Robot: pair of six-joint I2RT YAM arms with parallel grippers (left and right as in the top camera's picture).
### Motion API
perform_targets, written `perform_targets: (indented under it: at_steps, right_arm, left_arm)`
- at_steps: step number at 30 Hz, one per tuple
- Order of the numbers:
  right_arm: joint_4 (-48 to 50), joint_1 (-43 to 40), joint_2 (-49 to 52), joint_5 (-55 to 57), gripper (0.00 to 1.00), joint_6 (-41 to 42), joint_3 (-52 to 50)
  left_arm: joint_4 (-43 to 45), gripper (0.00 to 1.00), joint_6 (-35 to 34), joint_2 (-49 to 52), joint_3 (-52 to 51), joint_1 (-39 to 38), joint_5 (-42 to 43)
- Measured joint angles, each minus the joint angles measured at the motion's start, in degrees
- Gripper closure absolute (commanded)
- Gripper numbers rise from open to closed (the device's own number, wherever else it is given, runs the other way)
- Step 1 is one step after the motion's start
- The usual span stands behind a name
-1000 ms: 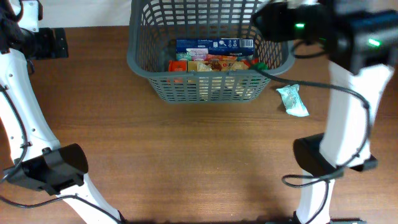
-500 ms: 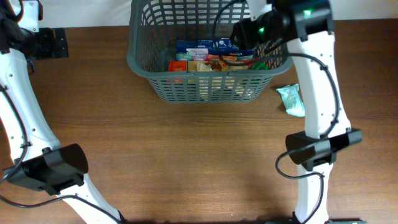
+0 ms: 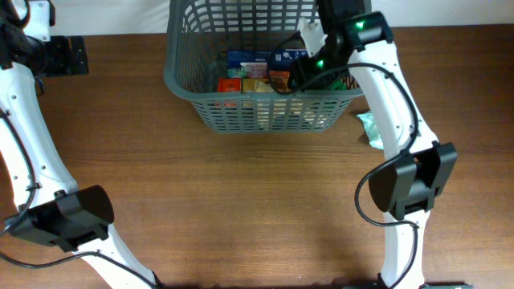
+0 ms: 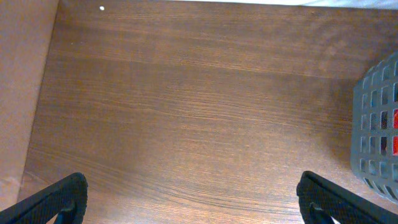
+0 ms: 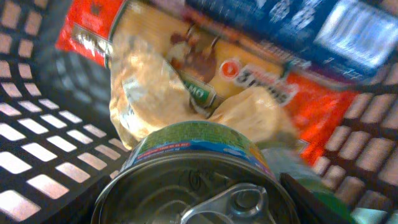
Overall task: Pack container
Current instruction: 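Carry the tin can into the basket and release it, then move the right gripper back to the green wipes packet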
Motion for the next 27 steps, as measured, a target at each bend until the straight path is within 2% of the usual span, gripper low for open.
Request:
perform_targets:
  at_steps: [4,6,11,16,22,27]
  right_arm:
    - [0.59,0.0,0.02,-1.77,0.83,-0.09,-4.02]
    - [0.79,0.07,0.04,-2.45,0.76,-0.07,-4.48]
    - [0.81,0.04,0.04,-2.95,0.22,0.07,-4.48]
    - [1.36,0.04,0.04,-3.89,0.06,-0.02,-4.33]
    - [-3.39,-0.11,0.37,-2.01,0.07,-1.22,2.21]
    - [-10.43,-0.76,2.86,-0.17,0.07,-2.23,18.23]
  left_arm:
    - [0.0,0.01,0.0,0.0,0.0,0.0,0.0]
    - [0.0,0.01,-0.02,0.0,0.0,0.0,0.0]
    - [0.0,0.0,0.0,0.0,0.0,0.0,0.0]
    - [0.0,0.01,0.0,0.0,0.0,0.0,0.0]
    - [-0.04,0.01,-0.02,0.0,0.0,0.0,0.0]
    - [0.0,0.01,-0.02,0.0,0.0,0.0,0.04]
